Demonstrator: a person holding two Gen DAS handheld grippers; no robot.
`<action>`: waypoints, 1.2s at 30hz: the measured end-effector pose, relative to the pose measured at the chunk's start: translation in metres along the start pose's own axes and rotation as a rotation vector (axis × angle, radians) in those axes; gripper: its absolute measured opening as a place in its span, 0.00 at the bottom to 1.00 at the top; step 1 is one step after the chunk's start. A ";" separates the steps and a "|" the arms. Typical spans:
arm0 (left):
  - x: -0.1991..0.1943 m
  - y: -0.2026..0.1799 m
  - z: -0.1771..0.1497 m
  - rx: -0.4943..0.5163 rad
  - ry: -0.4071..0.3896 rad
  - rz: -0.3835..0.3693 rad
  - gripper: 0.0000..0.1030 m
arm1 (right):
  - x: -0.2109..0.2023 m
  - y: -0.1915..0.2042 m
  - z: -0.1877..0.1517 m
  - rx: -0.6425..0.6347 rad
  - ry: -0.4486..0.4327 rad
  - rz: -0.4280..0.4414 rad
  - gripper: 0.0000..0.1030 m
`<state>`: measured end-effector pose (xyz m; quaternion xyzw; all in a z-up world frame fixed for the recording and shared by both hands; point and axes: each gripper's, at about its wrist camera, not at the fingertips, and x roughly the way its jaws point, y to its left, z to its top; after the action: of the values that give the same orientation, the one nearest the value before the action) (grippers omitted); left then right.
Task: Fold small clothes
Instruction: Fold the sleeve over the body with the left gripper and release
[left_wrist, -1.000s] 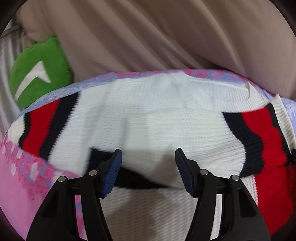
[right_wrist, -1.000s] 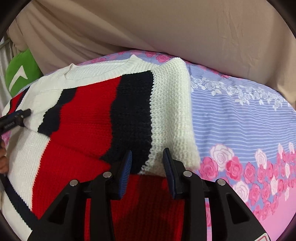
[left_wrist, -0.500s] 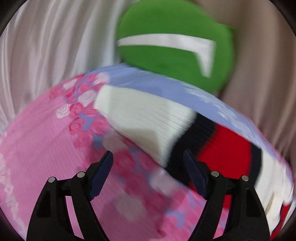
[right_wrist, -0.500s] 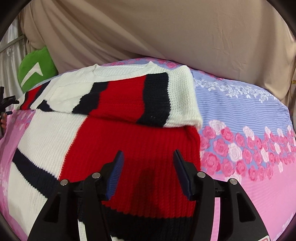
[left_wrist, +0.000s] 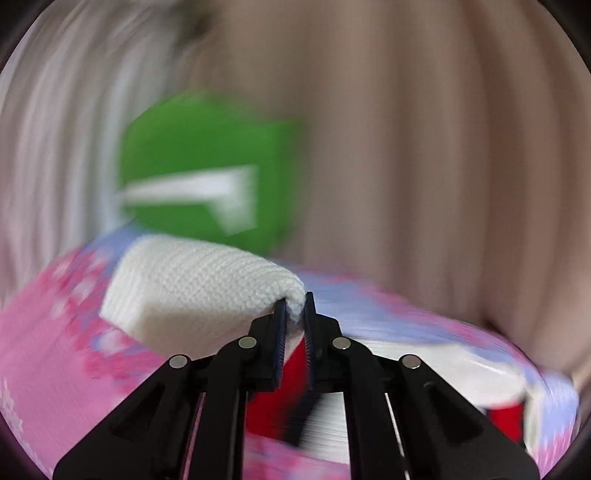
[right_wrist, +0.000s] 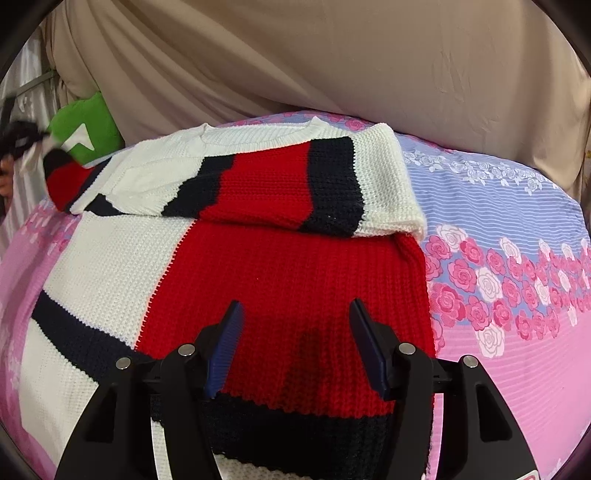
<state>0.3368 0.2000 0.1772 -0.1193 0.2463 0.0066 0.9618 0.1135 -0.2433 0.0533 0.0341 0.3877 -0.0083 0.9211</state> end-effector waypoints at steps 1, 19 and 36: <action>-0.014 -0.042 -0.004 0.066 -0.023 -0.053 0.08 | 0.000 0.000 0.000 0.000 -0.003 0.006 0.57; -0.043 -0.266 -0.224 0.450 0.178 -0.280 0.55 | -0.021 -0.063 -0.022 0.067 -0.022 0.087 0.61; -0.011 -0.077 -0.177 -0.015 0.296 -0.106 0.57 | -0.029 -0.054 0.015 0.031 -0.058 0.125 0.61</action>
<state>0.2488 0.0847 0.0492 -0.1392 0.3789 -0.0601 0.9129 0.1014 -0.2981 0.0814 0.0721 0.3580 0.0422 0.9300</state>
